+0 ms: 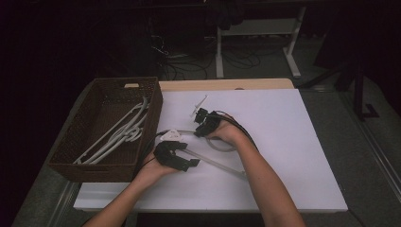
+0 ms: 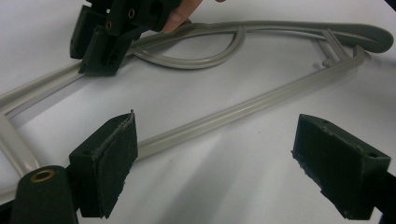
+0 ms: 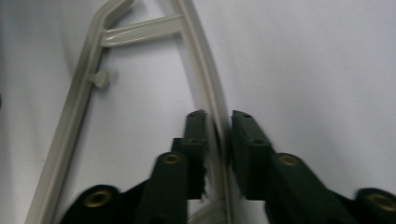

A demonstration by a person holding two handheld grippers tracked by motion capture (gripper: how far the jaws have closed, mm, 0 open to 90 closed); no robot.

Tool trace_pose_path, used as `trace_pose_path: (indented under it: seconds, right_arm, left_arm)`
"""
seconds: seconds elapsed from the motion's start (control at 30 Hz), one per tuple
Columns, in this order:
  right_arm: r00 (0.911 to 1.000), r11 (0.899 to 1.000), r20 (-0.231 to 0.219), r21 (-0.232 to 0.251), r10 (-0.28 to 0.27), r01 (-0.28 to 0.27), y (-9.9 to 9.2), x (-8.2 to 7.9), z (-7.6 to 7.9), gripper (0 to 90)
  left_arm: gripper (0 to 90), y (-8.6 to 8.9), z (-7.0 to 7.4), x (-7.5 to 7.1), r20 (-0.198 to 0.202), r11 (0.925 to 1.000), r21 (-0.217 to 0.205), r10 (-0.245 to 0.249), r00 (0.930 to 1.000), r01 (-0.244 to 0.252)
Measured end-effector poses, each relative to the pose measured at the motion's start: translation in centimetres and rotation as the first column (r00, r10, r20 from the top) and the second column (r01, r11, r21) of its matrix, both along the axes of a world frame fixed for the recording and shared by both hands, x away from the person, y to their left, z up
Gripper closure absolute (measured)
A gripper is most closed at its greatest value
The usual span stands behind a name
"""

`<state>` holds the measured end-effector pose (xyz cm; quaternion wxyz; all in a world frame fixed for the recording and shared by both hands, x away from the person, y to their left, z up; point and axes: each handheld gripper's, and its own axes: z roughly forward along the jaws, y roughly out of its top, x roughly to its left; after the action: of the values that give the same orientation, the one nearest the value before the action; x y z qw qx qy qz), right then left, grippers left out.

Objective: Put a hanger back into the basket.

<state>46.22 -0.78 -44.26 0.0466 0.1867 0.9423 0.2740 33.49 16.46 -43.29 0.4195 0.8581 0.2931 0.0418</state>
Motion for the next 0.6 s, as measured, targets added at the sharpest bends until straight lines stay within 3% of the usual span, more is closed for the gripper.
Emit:
trace_pose_path:
  seconds: [0.27, 0.47, 0.6]
  right_arm:
    - [0.9988, 0.999, 0.044, -0.036, 0.024, -0.023, 0.0, 0.0, 0.2, 80.7]
    - [0.9978, 0.998, 0.048, -0.048, -0.045, 0.047, -1.4, 0.7, 0.3, 80.8]
    - [0.9893, 0.989, 0.065, -0.058, -0.131, 0.135, -3.2, 1.5, 0.7, 80.7]
  left_arm:
    - [14.0, 0.0, 0.0, 0.0, -0.001, 1.0000, 0.000, 0.004, 1.0000, -0.004]
    - [14.1, 0.0, 0.0, 0.0, -0.003, 1.0000, 0.001, 0.005, 1.0000, -0.005]
    - [14.1, 0.1, 0.0, 0.1, -0.003, 1.0000, 0.001, 0.005, 1.0000, -0.005]
